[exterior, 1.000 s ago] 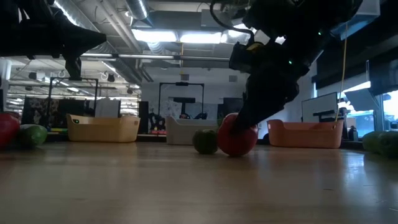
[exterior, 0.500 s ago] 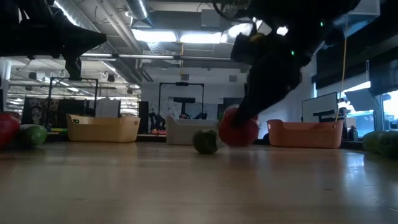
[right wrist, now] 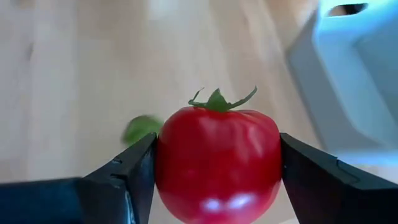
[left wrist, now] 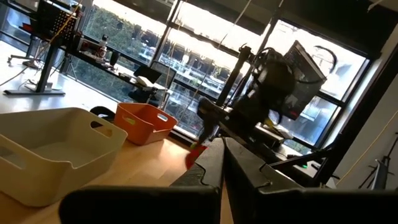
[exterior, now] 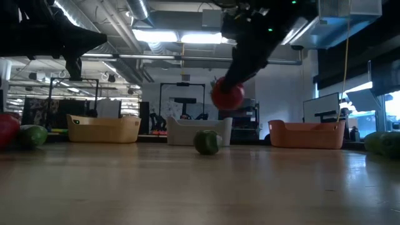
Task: Sort produce into baskets
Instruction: Put the tomatoes into the gray bin
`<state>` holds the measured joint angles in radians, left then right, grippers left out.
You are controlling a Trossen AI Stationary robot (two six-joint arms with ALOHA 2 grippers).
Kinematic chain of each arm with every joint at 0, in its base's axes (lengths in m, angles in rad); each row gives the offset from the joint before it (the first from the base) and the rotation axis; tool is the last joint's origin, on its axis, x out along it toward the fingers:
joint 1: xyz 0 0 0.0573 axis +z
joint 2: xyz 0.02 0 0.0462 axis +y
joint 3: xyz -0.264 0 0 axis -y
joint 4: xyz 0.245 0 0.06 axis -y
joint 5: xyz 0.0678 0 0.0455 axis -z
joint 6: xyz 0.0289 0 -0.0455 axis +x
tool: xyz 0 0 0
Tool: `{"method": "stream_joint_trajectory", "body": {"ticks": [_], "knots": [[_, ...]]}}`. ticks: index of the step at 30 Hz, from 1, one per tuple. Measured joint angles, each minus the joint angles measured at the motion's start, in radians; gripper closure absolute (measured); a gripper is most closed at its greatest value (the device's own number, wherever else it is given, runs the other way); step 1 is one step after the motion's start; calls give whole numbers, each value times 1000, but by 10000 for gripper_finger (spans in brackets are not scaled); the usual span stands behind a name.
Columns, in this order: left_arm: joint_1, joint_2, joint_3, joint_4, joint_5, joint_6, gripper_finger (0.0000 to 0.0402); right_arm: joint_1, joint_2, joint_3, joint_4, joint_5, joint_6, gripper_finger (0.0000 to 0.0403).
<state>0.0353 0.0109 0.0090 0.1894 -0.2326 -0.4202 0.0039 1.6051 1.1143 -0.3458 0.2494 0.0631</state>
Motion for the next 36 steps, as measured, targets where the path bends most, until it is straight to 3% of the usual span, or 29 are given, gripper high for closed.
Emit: {"method": "stream_joint_trajectory", "body": {"ticks": [12, 19, 36], "knots": [[0, 0, 0, -3, 0, 0, 394, -277, 0, 23, 126, -42, -44, 134], [0, 0, 0, -24, 0, 8, 394, -402, 38, 23, 297, -95, -45, 134], [0, 0, 0, -24, 0, 17, 394, -483, 268, 23, 399, -73, -45, 134]]}}
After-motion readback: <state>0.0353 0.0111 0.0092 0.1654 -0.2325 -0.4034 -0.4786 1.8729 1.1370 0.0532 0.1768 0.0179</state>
